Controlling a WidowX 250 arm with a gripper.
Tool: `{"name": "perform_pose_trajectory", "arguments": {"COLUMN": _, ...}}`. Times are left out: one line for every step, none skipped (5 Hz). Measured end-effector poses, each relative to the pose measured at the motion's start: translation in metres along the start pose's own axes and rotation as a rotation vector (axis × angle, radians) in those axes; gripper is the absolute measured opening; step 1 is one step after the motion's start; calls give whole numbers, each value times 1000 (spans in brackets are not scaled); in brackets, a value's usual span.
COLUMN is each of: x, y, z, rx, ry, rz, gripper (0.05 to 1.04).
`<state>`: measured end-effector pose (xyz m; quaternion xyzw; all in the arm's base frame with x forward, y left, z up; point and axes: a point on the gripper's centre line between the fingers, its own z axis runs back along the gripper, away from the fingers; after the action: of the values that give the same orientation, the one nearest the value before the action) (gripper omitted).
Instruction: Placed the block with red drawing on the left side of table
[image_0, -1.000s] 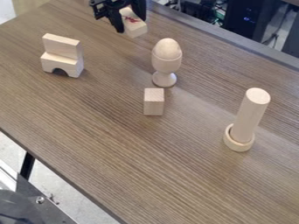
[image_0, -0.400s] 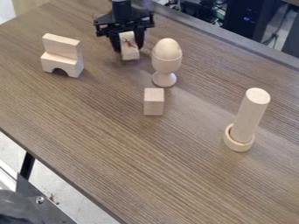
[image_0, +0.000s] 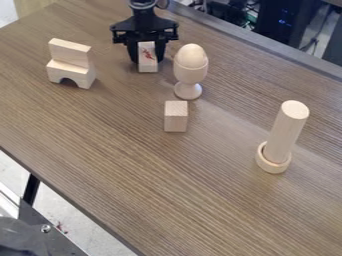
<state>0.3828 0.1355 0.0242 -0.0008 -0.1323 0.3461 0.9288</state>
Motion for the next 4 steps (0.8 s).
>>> {"name": "perform_pose_trajectory", "arguments": {"x": -5, "y": -1, "z": -1, "rx": -16, "ry": -5, "rz": 32, "gripper": 889}}
{"name": "perform_pose_trajectory", "arguments": {"x": -9, "y": -4, "z": 7, "rx": -52, "ry": -9, "rz": 68, "gripper": 1002}}
{"name": "perform_pose_trajectory", "arguments": {"x": -7, "y": -2, "z": 21, "rx": -36, "ry": -20, "rz": 65, "gripper": 999}}
{"name": "perform_pose_trajectory", "arguments": {"x": -3, "y": -5, "z": 54, "rx": -34, "ry": -54, "rz": 75, "gripper": 999}}
